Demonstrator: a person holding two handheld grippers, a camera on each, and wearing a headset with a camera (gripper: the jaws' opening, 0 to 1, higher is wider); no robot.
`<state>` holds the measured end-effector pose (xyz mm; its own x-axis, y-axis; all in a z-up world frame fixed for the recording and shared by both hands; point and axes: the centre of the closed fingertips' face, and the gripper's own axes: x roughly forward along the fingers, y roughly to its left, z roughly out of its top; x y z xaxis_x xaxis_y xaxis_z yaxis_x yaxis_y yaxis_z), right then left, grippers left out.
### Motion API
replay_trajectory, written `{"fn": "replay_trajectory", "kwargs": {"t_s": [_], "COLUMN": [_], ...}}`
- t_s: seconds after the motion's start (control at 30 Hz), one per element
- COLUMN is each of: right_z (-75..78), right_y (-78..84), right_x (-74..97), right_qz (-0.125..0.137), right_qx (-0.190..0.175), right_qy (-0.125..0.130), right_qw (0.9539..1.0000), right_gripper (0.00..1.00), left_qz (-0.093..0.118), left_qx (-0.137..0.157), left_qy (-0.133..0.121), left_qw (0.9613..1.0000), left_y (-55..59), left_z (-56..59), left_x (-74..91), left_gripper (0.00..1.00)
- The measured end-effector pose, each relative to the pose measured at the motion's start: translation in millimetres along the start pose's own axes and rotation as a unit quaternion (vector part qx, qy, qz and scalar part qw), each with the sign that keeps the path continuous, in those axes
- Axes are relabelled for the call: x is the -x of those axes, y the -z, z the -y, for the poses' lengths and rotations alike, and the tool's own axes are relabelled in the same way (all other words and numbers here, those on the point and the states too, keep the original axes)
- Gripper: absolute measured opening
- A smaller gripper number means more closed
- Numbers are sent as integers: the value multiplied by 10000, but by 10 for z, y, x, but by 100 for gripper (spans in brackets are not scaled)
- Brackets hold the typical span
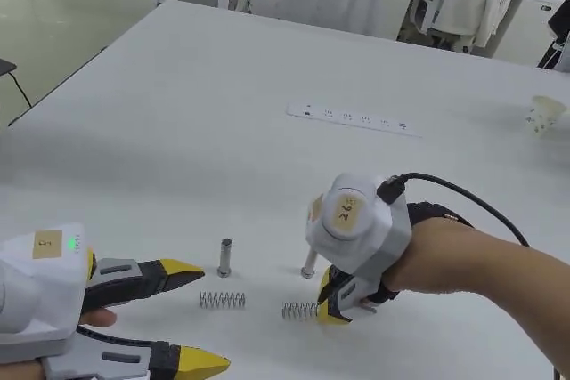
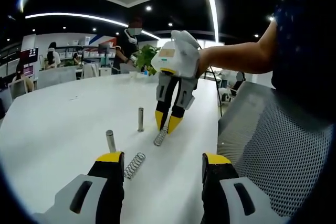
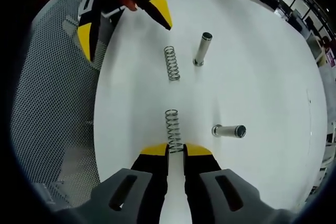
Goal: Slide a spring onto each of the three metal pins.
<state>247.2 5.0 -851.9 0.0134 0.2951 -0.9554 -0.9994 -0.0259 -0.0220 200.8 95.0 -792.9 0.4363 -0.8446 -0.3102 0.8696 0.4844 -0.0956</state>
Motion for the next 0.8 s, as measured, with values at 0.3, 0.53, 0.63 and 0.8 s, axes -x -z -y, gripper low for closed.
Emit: {"fn": "replay_trajectory", "kwargs": {"t_s": [0.3,0.53,0.63,0.8], "right_z": [-62,-118,-143,-189], "right_y": [-125,-219,-274,-367], "right_x": [157,277,324,379], "right_qz": [127,167,196,270], "right_qx": [57,121,177,233], "right_qy": [-13,0,25,9], "right_qw": [9999,9998,9996,9994], "right_gripper": [8,8,8,8], "left_qz": [-16,-9,-5,-11], "left_qx": [-89,-155,-179,-223], "left_qy": [171,262,305,374], "left_qw": [9998,9995,9994,9990], "left_y": [-37,-61,-73,-85], "left_z": [35,37,50,71], "left_x": [-89,-135,-154,-188], "left_gripper": [53,50,49,47]}}
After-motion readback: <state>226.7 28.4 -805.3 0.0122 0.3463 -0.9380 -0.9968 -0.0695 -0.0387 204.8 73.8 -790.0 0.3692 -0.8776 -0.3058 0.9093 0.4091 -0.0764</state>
